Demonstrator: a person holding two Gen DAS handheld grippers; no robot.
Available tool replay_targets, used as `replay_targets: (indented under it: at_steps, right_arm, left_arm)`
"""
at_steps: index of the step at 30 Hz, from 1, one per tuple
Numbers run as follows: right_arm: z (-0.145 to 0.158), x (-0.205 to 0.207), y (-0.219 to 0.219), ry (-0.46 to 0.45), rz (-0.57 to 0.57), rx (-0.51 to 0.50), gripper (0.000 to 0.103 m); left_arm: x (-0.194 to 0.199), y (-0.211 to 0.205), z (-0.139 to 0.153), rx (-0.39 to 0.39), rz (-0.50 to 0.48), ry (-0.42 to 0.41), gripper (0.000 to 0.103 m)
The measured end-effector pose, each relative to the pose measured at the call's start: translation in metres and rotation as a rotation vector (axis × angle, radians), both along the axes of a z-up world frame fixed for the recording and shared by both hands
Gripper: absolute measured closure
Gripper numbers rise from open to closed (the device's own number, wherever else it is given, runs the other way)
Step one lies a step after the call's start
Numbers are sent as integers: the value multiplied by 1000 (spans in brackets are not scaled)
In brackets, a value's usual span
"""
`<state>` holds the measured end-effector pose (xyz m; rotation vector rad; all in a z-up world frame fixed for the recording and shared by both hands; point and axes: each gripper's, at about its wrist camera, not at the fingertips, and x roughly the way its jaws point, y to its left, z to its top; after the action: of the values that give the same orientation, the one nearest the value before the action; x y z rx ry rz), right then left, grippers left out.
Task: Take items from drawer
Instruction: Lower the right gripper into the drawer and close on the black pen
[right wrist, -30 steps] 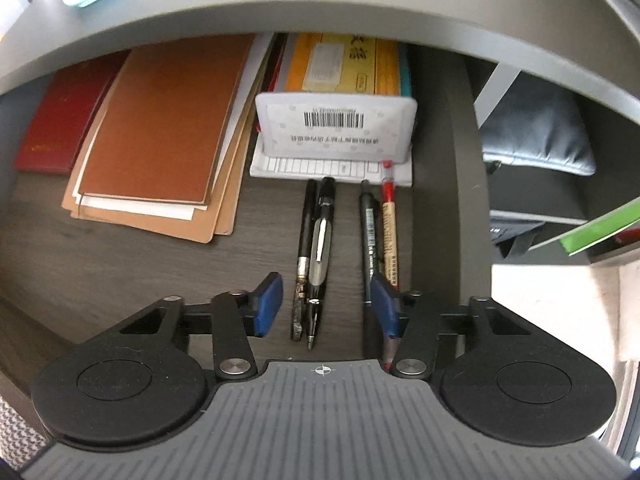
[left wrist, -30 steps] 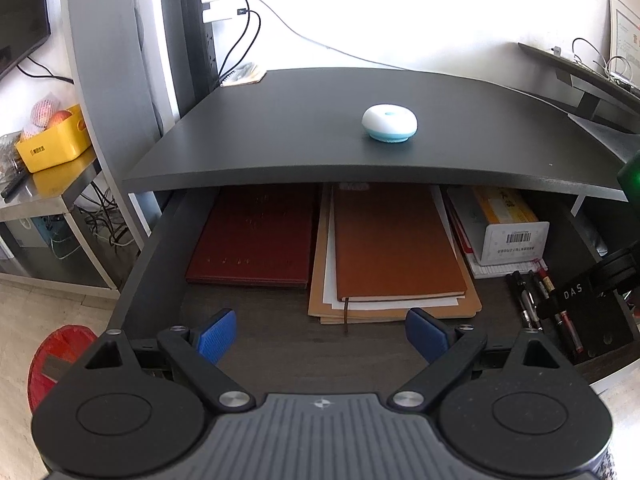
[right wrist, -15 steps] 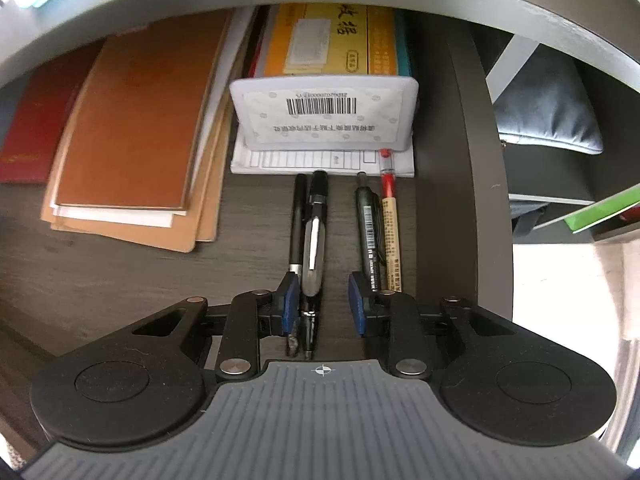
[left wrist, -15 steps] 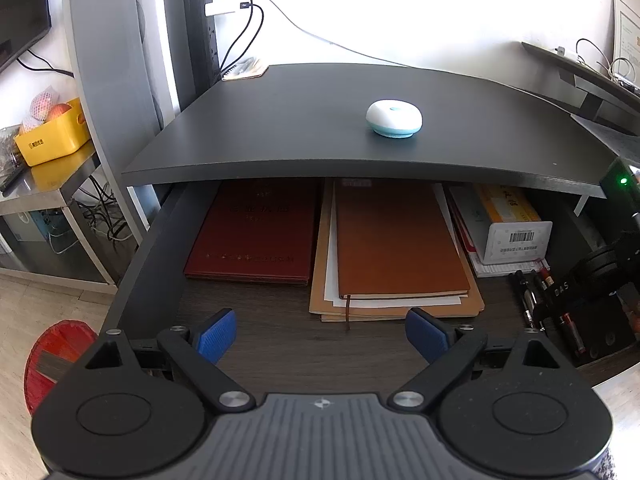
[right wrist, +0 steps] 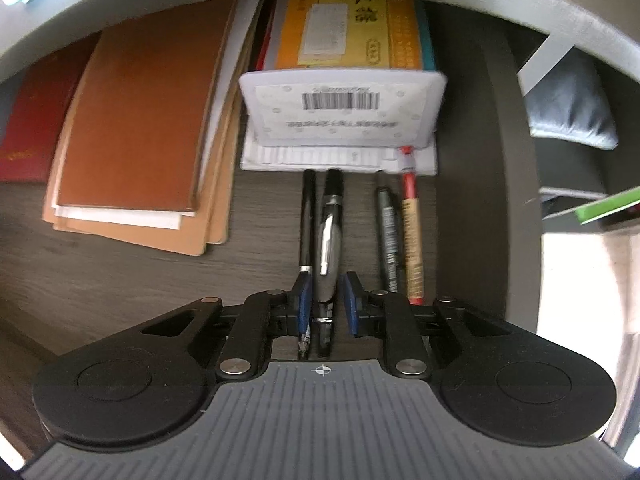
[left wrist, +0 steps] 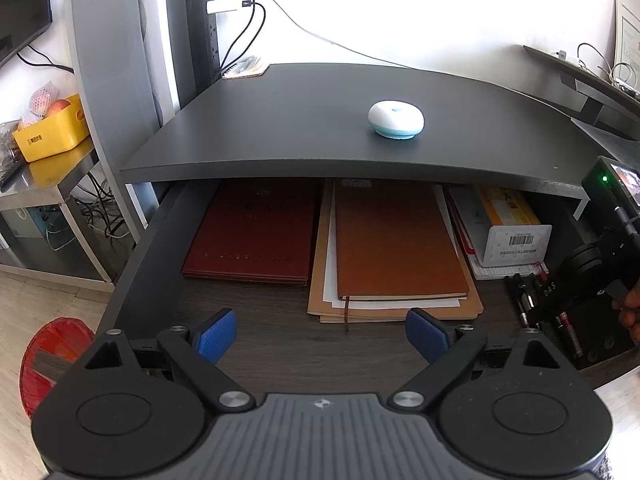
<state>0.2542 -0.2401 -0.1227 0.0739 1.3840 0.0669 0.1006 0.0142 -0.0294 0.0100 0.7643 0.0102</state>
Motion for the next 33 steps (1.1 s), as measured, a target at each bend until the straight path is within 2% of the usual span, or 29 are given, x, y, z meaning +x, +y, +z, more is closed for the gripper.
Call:
replay_targets:
  at_steps: [10, 13, 15, 17, 18, 24, 33]
  right_arm:
    - [-3, 4, 4, 19, -11, -16, 82]
    - [4, 4, -2, 15, -29, 43, 74]
    - [10, 2, -9, -5, -36, 31, 74]
    - [16, 1, -16, -20, -44, 14, 77]
    - [16, 1, -17, -18, -46, 11, 82]
    - [9, -4, -11, -8, -33, 20, 84]
    - [3, -1, 7, 14, 14, -39, 85]
  left_arm:
    - [-1, 2, -2, -4, 2, 4, 11]
    - [-1, 3, -2, -6, 4, 3, 11]
    - [-1, 3, -2, -6, 6, 4, 11]
    - [0, 3, -3, -5, 8, 5, 11]
    - [0, 2, -2, -5, 7, 4, 11]
    - [0, -1, -1, -1, -4, 1, 11]
    - [1, 1, -1, 0, 1, 1, 11]
